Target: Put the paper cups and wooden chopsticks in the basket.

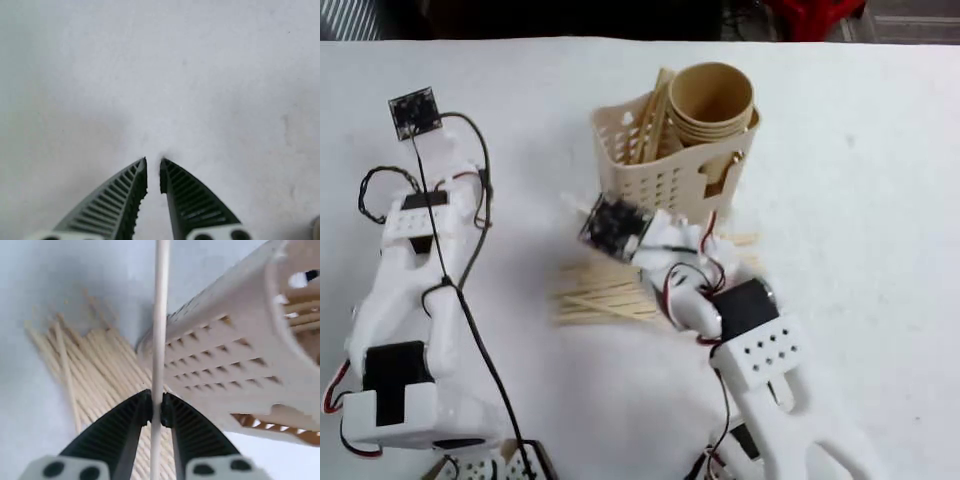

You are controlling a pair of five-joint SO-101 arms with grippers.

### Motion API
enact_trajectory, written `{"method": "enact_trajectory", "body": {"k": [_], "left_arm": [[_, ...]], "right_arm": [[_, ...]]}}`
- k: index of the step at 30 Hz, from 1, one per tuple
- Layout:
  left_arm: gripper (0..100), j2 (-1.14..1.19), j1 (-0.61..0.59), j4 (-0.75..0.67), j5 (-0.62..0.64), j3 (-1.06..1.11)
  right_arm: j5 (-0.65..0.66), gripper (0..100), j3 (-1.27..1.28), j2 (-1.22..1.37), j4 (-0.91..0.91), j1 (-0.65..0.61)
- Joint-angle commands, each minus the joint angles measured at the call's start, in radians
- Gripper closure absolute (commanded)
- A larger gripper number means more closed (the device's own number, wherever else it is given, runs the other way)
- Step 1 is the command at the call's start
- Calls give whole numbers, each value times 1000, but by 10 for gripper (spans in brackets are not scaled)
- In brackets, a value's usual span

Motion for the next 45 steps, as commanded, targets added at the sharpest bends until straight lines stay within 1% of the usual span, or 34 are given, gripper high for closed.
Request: {"method": "enact_trajectory", "body": {"k": [1,4,6,10,12,16,17,21,23,28,31,36,37,42,45], "left_arm": [[932,-4,-7,-21,12,-8],[932,-4,-7,-21,12,-6],[932,-2,-7,-21,12,-6],[932,-2,-7,-21,12,-5],[932,-2,-7,-21,12,-3],[932,-2,-5,-21,12,-3],[932,-2,-5,-21,12,-3],[932,-2,-5,-21,12,-5],[932,-2,-5,-21,12,-5],[932,-2,-5,-21,12,-6],[932,-2,-5,-21,12,-8],[932,-2,-5,-21,12,-9],[932,-2,-5,-21,12,-9],[932,-2,-5,-21,12,-11],[932,-2,-5,-29,-49,-11]], "right_arm": [[-169,982,-245,-30,-30,10],[-290,982,-358,-30,-139,8],[-354,981,-396,-30,-285,10],[-384,981,-413,15,-642,7],[-382,981,-413,65,-760,8],[-394,981,-413,206,-819,15],[-414,981,-411,243,-829,15],[-635,981,-408,358,-886,59],[-710,981,-408,406,-908,90],[-715,981,-405,464,-894,145],[-717,971,-407,458,-817,148],[-723,830,-394,387,-739,142],[-717,817,-393,366,-711,143],[-717,815,-394,245,-430,143],[-715,816,-393,160,-160,151]]}}
